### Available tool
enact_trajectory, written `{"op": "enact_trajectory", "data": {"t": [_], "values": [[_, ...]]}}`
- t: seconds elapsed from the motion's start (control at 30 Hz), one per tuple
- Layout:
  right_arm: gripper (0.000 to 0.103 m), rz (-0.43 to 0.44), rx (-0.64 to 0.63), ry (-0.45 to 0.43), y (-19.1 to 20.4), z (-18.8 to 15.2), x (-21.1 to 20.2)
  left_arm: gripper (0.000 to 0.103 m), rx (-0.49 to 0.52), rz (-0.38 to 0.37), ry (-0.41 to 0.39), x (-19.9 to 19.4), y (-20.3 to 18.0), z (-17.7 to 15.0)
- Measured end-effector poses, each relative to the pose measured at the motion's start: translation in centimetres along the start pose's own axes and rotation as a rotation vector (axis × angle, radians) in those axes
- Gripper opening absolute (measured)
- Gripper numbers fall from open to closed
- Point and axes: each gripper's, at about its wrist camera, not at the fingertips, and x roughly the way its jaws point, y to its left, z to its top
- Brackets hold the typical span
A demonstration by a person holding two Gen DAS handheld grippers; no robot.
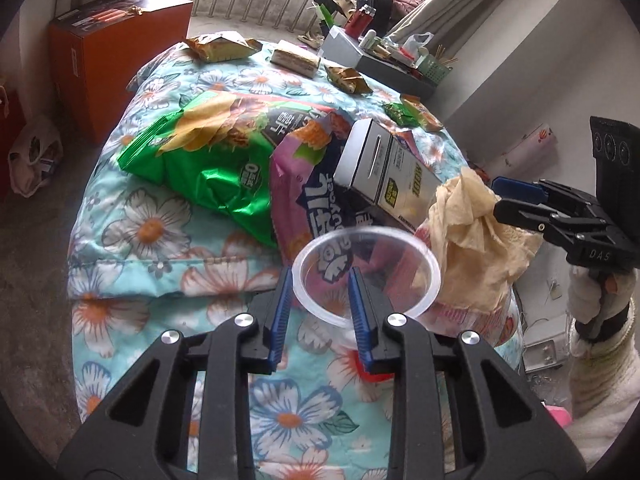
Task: Collect trash
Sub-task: 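Move both tools back to the bed and grasp the beige tissue with the right tool, then grasp the clear plastic cup with the left tool while the right tool lifts the tissue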
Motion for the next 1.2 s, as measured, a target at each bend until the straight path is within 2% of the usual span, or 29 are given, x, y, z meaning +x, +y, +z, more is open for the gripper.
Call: {"op": "enact_trajectory", "data": {"t": [0.23,0.47,0.5,0.73,0.77,0.83,0.9,0.97,1.07,1.2], "values": [[0.046,-0.024,-0.007,0.04,-0.1,-0.1,1.1,0.007,-0.034,0.03,0.022,0.5,1.4,-1.8],[0.047,-0.04,-0.013,0.024,-0.7,0.5,1.0,0.003,-0.031,0.025,0.015,0.6,1.0,-2.1],[0.051,-0.026,-0.016,0.04,-0.7,0.6,1.3,0.003,-0.035,0.019,0.019,0.6,1.0,-2.1],[0.052,-0.051,-0.032,0.111,-0.5,0.5,3.8,0.004,-0.072,0.006,0.025,1.0,1.4,-2.5],[0.05,-0.06,-0.038,0.115,-0.4,0.5,3.9,0.004,-0.074,0.008,0.026,1.1,1.6,-2.5],[0.04,-0.079,-0.06,0.125,0.0,0.4,4.2,0.004,-0.078,0.012,0.029,1.3,1.8,-2.7],[0.024,-0.102,-0.073,0.127,0.4,0.3,4.4,0.004,-0.083,0.016,0.028,1.4,2.0,-2.8],[0.018,-0.134,-0.096,0.117,0.8,0.3,4.3,0.003,-0.085,0.013,0.019,1.4,2.1,-2.8],[0.013,-0.147,-0.086,0.075,0.8,0.5,3.6,0.0,-0.078,0.028,-0.009,0.9,2.0,-2.9],[0.012,-0.133,-0.033,-0.021,0.2,1.2,1.2,0.0,-0.072,0.037,-0.059,-0.3,1.6,-3.0]]}}
